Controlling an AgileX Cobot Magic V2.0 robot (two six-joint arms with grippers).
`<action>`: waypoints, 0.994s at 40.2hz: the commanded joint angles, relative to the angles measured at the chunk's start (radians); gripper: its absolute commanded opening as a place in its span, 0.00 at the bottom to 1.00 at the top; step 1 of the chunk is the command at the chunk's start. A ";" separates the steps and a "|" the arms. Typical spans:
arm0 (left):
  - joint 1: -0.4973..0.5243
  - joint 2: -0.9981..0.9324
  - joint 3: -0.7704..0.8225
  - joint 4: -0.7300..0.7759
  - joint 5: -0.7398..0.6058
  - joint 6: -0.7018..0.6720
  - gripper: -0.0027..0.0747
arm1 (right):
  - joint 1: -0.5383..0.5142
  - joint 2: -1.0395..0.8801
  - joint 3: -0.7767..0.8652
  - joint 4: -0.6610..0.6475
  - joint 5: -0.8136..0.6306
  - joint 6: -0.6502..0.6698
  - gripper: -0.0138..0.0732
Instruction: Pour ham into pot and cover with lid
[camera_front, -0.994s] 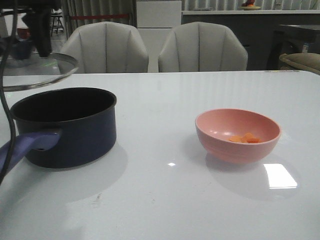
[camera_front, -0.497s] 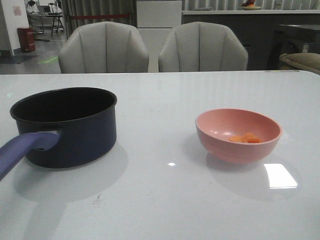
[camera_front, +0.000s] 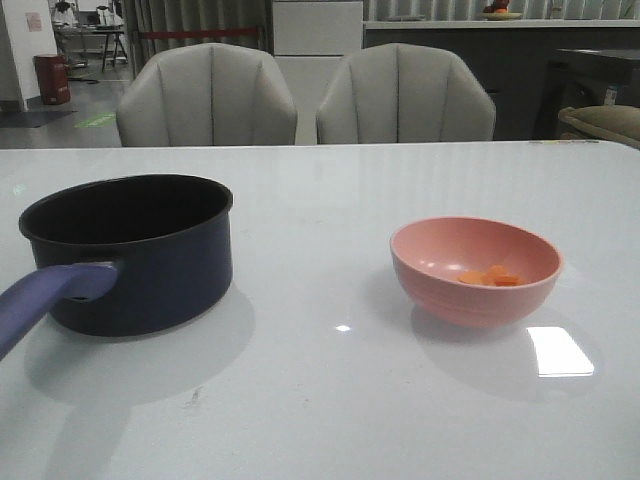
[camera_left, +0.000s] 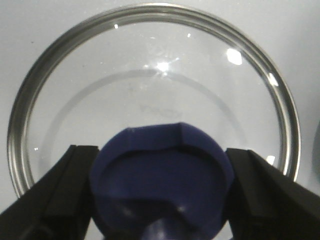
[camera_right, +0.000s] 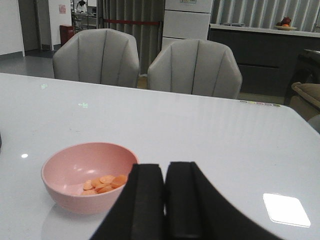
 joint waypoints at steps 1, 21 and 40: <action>0.001 -0.027 -0.027 -0.026 -0.064 0.006 0.50 | -0.005 -0.021 -0.005 -0.009 -0.072 -0.010 0.33; -0.001 0.073 -0.027 -0.026 -0.080 0.012 0.50 | -0.005 -0.021 -0.005 -0.009 -0.072 -0.010 0.33; -0.019 0.046 -0.093 -0.027 0.020 0.012 0.86 | -0.005 -0.021 -0.005 -0.009 -0.072 -0.010 0.33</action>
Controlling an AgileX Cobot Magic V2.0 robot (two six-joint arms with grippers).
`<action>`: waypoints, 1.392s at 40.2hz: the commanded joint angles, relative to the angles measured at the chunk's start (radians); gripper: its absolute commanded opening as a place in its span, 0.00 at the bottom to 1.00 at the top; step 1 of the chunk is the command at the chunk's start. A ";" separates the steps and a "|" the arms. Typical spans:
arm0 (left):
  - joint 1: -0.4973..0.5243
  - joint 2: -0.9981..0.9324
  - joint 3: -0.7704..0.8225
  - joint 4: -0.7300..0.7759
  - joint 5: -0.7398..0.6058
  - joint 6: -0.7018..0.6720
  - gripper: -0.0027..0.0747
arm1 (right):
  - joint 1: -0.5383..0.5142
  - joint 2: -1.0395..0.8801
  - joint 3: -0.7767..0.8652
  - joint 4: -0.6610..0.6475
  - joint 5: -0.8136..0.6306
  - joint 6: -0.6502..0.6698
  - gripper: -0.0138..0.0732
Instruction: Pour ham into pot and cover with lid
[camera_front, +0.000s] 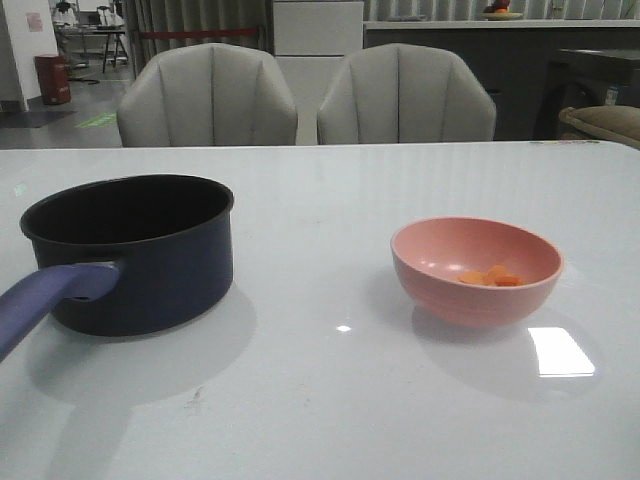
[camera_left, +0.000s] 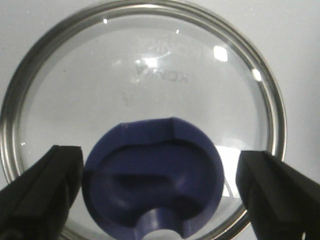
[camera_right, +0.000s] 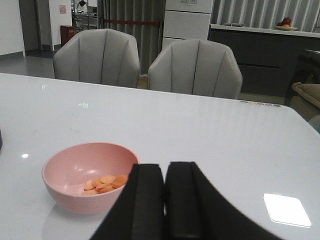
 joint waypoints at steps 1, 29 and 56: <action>-0.017 -0.080 -0.044 -0.016 0.010 0.000 0.86 | -0.005 -0.021 -0.005 -0.009 -0.072 -0.010 0.33; -0.173 -0.712 0.206 0.010 -0.260 0.000 0.86 | -0.005 -0.021 -0.005 -0.009 -0.072 -0.010 0.33; -0.386 -1.566 0.670 0.051 -0.451 0.000 0.86 | -0.005 -0.021 -0.005 -0.009 -0.072 -0.010 0.33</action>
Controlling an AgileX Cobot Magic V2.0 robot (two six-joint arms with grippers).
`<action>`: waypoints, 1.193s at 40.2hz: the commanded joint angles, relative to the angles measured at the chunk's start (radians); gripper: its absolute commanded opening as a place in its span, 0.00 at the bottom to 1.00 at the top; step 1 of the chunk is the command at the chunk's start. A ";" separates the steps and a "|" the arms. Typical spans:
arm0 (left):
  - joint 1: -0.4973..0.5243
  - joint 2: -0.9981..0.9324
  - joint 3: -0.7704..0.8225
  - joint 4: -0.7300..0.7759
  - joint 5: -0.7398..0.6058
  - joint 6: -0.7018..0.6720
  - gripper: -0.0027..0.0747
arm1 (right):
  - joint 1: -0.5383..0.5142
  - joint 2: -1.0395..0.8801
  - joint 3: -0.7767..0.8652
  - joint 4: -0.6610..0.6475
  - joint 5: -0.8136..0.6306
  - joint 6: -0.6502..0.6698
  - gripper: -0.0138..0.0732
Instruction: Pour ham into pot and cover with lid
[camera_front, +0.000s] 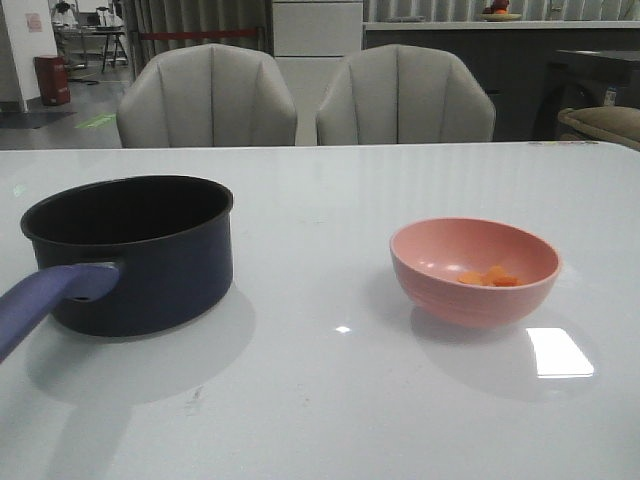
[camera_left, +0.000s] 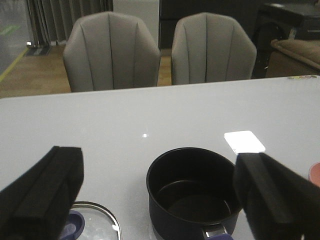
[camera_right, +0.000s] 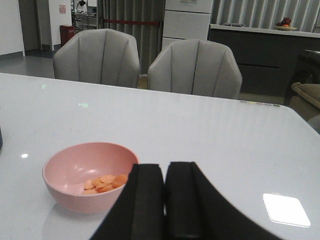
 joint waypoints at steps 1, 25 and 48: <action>-0.018 -0.072 0.025 0.019 -0.083 0.000 0.86 | -0.005 -0.021 -0.005 -0.009 -0.074 -0.010 0.33; -0.085 -0.196 0.202 0.019 -0.139 0.000 0.86 | -0.002 -0.020 -0.039 -0.001 -0.174 0.000 0.33; -0.085 -0.196 0.202 0.019 -0.139 0.000 0.86 | -0.001 0.350 -0.342 0.007 0.196 0.000 0.33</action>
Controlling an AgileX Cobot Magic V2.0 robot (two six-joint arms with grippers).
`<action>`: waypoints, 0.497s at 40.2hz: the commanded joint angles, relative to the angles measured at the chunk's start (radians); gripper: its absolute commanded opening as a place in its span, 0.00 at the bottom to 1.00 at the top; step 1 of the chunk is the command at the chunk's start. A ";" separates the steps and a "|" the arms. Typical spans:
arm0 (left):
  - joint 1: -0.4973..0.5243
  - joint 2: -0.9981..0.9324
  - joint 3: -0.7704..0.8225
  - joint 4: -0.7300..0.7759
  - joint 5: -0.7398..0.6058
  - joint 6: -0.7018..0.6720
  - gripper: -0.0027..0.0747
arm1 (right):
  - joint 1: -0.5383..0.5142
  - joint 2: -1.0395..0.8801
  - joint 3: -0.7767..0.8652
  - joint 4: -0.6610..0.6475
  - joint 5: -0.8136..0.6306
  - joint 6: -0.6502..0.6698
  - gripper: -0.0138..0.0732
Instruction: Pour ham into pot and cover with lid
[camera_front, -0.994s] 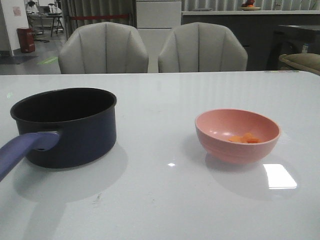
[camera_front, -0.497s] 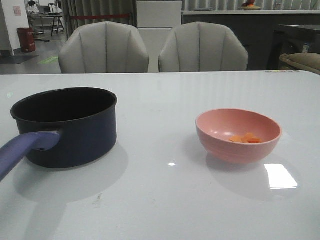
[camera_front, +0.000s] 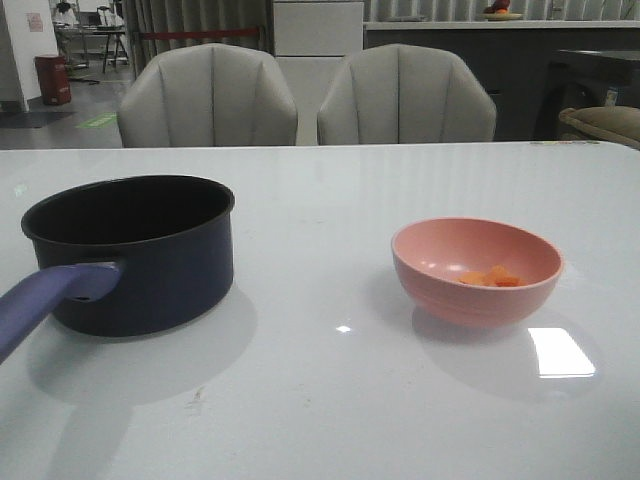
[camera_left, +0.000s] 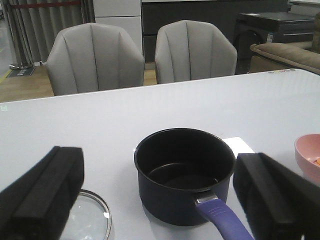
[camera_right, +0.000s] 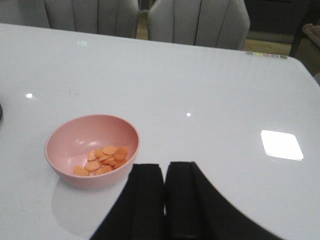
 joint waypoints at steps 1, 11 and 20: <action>-0.008 0.013 -0.026 -0.005 -0.082 -0.001 0.86 | -0.001 0.042 -0.038 0.000 -0.074 0.000 0.33; -0.008 0.013 -0.026 -0.005 -0.082 -0.001 0.86 | -0.001 0.193 -0.097 0.079 -0.131 0.000 0.53; -0.008 0.013 -0.026 -0.005 -0.082 -0.001 0.86 | -0.001 0.471 -0.229 0.110 -0.110 0.000 0.81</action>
